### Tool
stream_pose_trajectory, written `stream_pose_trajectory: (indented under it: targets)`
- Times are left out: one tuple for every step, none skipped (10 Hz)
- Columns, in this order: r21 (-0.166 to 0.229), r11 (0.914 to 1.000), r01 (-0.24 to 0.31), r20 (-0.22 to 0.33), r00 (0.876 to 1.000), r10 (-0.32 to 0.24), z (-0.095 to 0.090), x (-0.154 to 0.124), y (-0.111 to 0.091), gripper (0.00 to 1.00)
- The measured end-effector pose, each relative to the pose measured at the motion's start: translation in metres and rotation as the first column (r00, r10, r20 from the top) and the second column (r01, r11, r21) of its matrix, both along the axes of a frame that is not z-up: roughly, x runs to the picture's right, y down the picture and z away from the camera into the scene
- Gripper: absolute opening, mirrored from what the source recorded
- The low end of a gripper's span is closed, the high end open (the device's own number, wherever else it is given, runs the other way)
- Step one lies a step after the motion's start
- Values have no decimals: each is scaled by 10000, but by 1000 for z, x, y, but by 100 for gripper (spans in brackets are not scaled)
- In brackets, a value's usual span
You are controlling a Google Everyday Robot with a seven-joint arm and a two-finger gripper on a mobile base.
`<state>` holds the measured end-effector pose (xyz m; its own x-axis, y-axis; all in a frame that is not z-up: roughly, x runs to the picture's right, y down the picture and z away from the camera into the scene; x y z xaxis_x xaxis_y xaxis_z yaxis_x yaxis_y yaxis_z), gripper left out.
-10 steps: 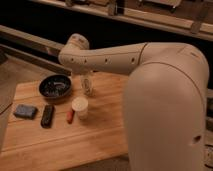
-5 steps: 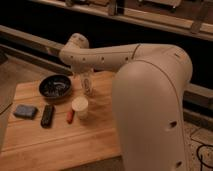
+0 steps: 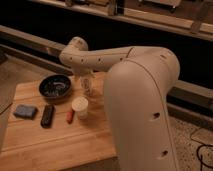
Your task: Place the bottle in the ceramic bowl
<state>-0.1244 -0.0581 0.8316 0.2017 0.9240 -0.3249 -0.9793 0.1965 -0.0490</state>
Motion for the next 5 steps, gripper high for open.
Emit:
stream_pose_trajectory:
  targets:
    - [-179,9998,103,35,9999,-103,5,-5,6,54]
    - [-201,9997,132,54,9999,-131,6,-5,6,47]
    - [-252,9996,144,101,9998,-142,7,-6,7,38]
    - [-267,9995,171,144,9998,-168,8,-8,7,26]
    - [-272,9995,178,150,9997,-174,9,-7,6,16]
